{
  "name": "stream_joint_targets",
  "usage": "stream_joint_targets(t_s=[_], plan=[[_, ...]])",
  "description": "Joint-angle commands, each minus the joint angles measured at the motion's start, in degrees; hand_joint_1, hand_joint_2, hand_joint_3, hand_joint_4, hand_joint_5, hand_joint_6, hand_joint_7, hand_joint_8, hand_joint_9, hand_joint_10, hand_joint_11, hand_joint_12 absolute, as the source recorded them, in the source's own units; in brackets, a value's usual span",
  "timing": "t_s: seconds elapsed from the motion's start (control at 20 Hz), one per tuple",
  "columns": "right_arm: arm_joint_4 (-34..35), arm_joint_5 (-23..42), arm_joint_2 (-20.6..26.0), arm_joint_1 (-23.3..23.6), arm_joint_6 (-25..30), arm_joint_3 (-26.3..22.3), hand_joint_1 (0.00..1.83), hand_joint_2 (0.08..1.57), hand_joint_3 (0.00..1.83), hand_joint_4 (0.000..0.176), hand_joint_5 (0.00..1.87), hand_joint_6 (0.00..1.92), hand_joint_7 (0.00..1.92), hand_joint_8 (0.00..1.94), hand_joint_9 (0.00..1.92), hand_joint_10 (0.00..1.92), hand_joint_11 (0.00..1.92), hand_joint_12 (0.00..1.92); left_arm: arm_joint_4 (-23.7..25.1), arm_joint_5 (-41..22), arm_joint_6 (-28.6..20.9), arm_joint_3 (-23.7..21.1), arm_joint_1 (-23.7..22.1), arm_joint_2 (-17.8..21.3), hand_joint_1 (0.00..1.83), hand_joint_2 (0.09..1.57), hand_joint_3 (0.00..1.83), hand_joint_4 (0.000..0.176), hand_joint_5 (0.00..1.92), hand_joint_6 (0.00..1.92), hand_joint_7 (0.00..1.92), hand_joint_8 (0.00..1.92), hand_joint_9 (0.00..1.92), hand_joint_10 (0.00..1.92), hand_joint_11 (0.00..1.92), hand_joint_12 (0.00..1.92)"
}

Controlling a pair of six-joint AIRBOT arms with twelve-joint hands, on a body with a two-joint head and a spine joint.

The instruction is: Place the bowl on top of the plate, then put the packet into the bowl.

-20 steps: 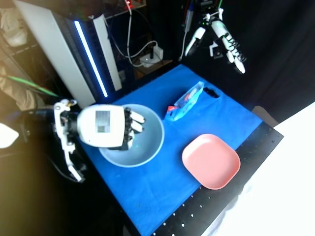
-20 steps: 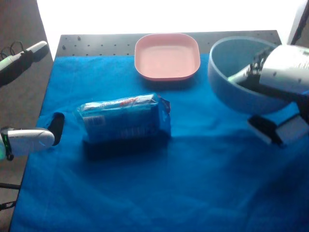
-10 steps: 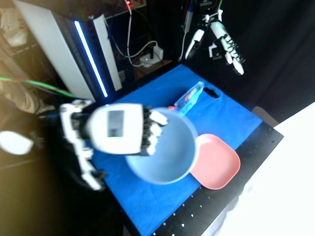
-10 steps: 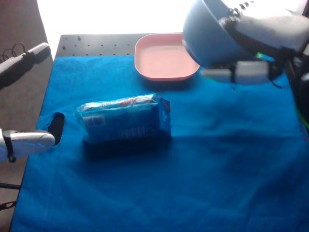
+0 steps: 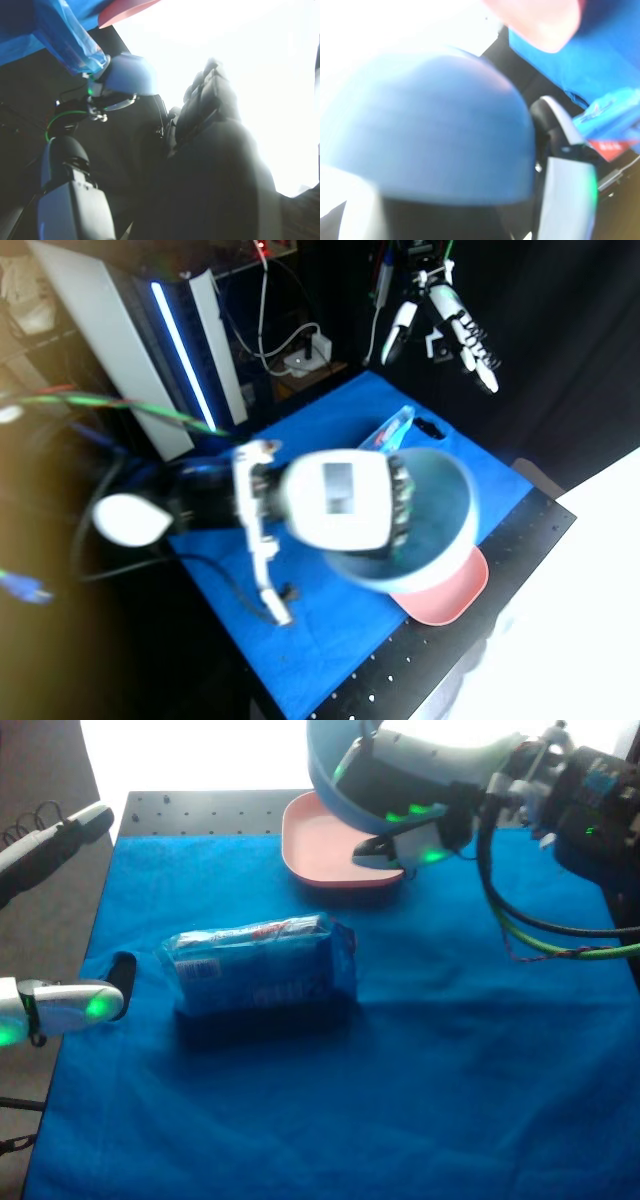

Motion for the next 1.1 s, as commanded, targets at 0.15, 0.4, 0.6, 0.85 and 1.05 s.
stream_joint_targets(t_s=[0.15,0.4,0.6,0.85,1.05], plan=[[1.58,2.77,-2.44,1.51,0.08,2.34,1.18,1.23,0.06,0.000,0.78,1.54,1.23,1.94,1.40,1.92,1.43,1.92,0.01,-5.70,-0.59,0.86,-1.75,-0.88,0.74,0.91,0.00,0.164,0.00,0.00,0.00,0.00,0.00,0.00,0.00,0.00],[0.90,-0.45,-4.06,1.45,0.08,3.66,1.15,1.48,0.10,0.000,1.19,1.92,1.29,1.94,1.39,1.92,1.45,1.92,0.19,-5.91,-0.70,0.87,-2.10,-0.89,0.71,0.91,0.00,0.163,0.00,0.00,0.00,0.00,0.00,0.00,0.00,0.00],[-0.68,-2.30,-4.66,1.03,0.08,4.25,1.34,1.42,0.08,0.000,1.11,1.92,1.22,1.94,1.28,1.92,1.25,1.92,0.20,-6.19,-0.74,0.83,-2.15,-0.89,0.70,0.91,0.00,0.161,0.00,0.00,0.00,0.00,0.00,0.00,0.00,0.00],[-2.37,-3.50,-4.59,0.14,0.11,3.97,0.98,1.52,0.03,0.000,1.04,0.67,1.10,1.24,1.05,1.54,0.95,1.80,0.19,-6.26,-0.83,0.73,-2.15,-0.91,0.73,0.91,0.00,0.160,0.00,0.00,0.00,0.00,0.00,0.00,0.00,0.00],[-3.74,-4.58,-4.32,0.09,0.12,3.85,1.04,1.32,0.04,0.000,0.72,1.19,0.96,1.03,0.93,1.47,0.90,1.79,0.18,-6.30,-0.86,0.68,-2.15,-1.00,0.71,0.90,0.00,0.165,0.00,0.00,0.00,0.00,0.00,0.00,0.00,0.00]])
